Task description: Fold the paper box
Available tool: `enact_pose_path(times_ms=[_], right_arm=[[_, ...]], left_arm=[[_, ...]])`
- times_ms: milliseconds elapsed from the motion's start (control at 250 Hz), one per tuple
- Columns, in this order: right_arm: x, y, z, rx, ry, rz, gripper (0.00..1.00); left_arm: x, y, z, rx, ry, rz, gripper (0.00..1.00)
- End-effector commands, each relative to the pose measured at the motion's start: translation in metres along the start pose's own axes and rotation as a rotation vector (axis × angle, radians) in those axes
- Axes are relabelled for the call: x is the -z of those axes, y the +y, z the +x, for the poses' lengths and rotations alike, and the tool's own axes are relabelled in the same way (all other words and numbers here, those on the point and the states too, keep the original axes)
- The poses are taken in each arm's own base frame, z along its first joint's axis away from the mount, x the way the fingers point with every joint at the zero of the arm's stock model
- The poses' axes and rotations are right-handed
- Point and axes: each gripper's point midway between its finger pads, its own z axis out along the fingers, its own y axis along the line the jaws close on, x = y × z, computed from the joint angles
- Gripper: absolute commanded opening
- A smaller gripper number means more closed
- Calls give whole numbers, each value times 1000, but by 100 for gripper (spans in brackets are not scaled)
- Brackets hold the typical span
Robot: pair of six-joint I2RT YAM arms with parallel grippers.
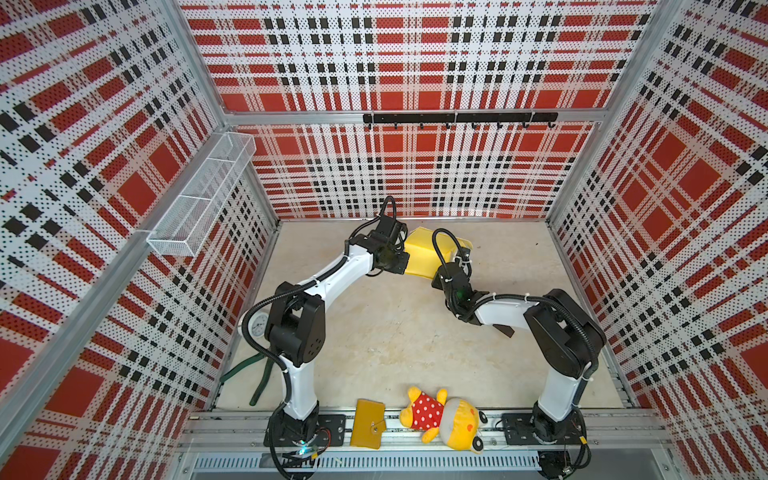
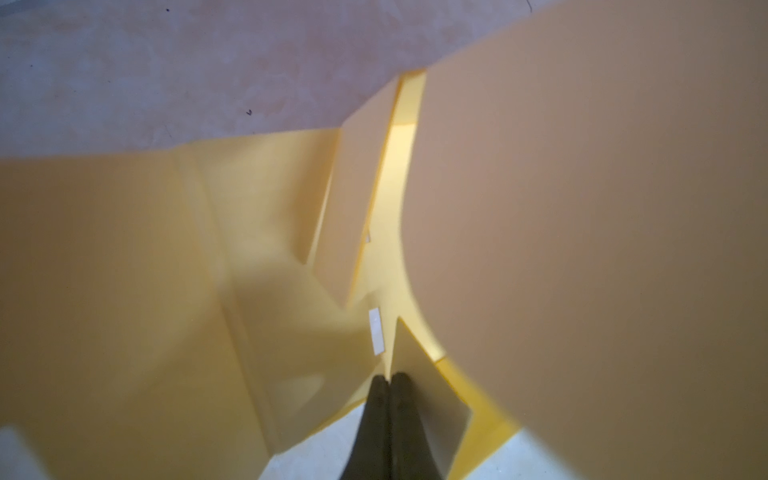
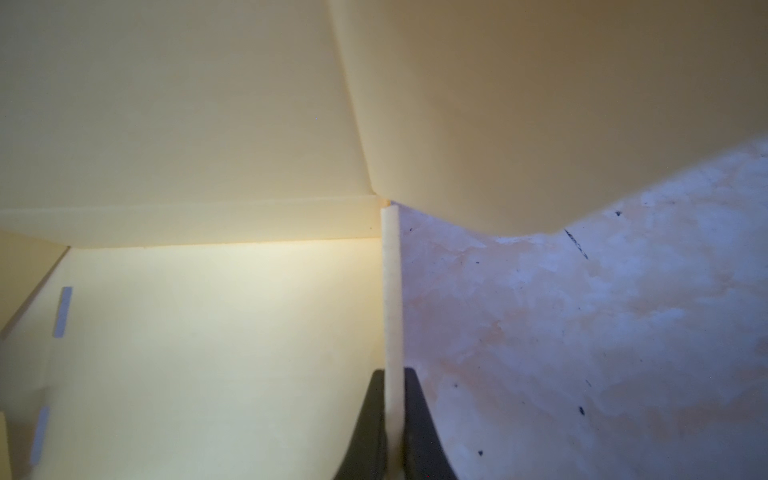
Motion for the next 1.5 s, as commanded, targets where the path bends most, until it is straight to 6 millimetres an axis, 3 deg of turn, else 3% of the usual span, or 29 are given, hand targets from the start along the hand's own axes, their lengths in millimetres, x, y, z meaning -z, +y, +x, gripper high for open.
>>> enact_pose_path(times_ms=[0, 336, 556, 688, 788, 852, 884, 1008, 1144, 1328, 1496], right_arm=[[2, 15, -15, -26, -49, -38, 0], [3, 10, -17, -36, -61, -28, 0], [4, -5, -22, -89, -68, -16, 0], [6, -8, -23, -100, -73, -25, 0], [5, -2, -23, -88, -65, -49, 0], [4, 3, -23, -83, -56, -69, 0], [5, 6, -23, -78, -52, -84, 0], [9, 16, -27, -73, -50, -138, 0], [12, 30, -29, -84, -60, -227, 0], [13, 46, -28, -77, -54, -312, 0], [11, 47, -25, -76, -45, -319, 0]], left_arm=[[3, -21, -3, 20, -6, 113, 0], [16, -28, -1, 123, -35, 272, 0], [57, -19, -13, 44, -112, 233, 0], [97, -33, -18, -30, -169, 306, 12], [127, -35, -23, 0, -221, 440, 28], [142, -24, -29, 68, -271, 496, 34], [147, -4, -32, 118, -303, 484, 38], [152, 50, -27, 311, -383, 454, 58], [146, 91, -19, 508, -447, 473, 69], [125, 86, -10, 519, -452, 554, 72], [115, 75, -11, 508, -442, 614, 71]])
